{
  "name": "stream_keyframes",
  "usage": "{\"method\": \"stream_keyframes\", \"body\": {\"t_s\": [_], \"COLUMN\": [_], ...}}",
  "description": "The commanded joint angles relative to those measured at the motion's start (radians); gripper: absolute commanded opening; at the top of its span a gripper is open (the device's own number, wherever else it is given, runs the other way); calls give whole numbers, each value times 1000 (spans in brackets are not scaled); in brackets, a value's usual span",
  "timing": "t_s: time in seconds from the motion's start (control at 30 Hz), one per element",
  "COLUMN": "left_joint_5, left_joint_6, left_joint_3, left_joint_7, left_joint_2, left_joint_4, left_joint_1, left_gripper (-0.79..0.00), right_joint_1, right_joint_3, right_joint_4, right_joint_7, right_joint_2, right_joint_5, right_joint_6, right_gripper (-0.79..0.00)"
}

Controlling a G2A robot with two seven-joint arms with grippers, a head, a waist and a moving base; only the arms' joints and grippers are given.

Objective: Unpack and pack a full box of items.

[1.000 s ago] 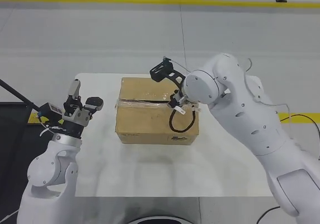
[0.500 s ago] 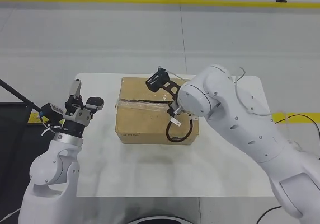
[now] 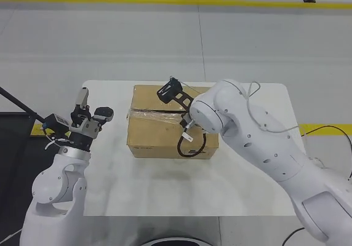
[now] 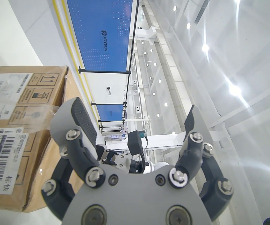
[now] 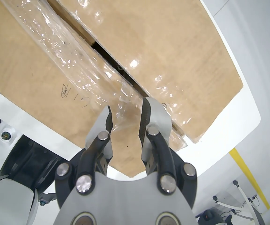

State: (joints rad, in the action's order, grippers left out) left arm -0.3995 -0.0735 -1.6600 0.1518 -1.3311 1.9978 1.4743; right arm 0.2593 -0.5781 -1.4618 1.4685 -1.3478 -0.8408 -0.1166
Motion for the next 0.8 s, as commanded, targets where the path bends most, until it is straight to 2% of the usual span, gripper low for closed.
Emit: {"method": "stream_keyframes", "body": {"t_s": [0.0, 0.1, 0.17, 0.47, 0.63, 0.77], "left_joint_5": [-1, -2, -2, 0, 5, 10], "left_joint_6": [0, 1, 0, 0, -1, -4], "left_joint_3": [-1, 0, 0, 2, 7, 15], "left_joint_7": [1, 2, 4, 2, 0, 1], "left_joint_2": [0, 1, 2, 3, 4, 4], "left_joint_4": [-1, -3, -4, -6, -3, -1], "left_joint_1": [0, -1, -2, -3, -2, -4], "left_gripper": [0, 0, 0, 0, 0, 0], "right_joint_1": [-3, -1, 5, 39, 69, 112], "right_joint_3": [-3, -16, -23, -59, -93, -116], "right_joint_4": [6, 4, -2, -42, -89, -146], "right_joint_7": [9, 22, 30, 41, -20, -108], "right_joint_2": [-2, -1, 1, 7, 14, 22], "right_joint_5": [-11, -21, -30, -65, -113, -210], "right_joint_6": [-2, 4, 5, 7, -12, -48], "right_gripper": [-511, -640, -776, -785, -785, -785]}}
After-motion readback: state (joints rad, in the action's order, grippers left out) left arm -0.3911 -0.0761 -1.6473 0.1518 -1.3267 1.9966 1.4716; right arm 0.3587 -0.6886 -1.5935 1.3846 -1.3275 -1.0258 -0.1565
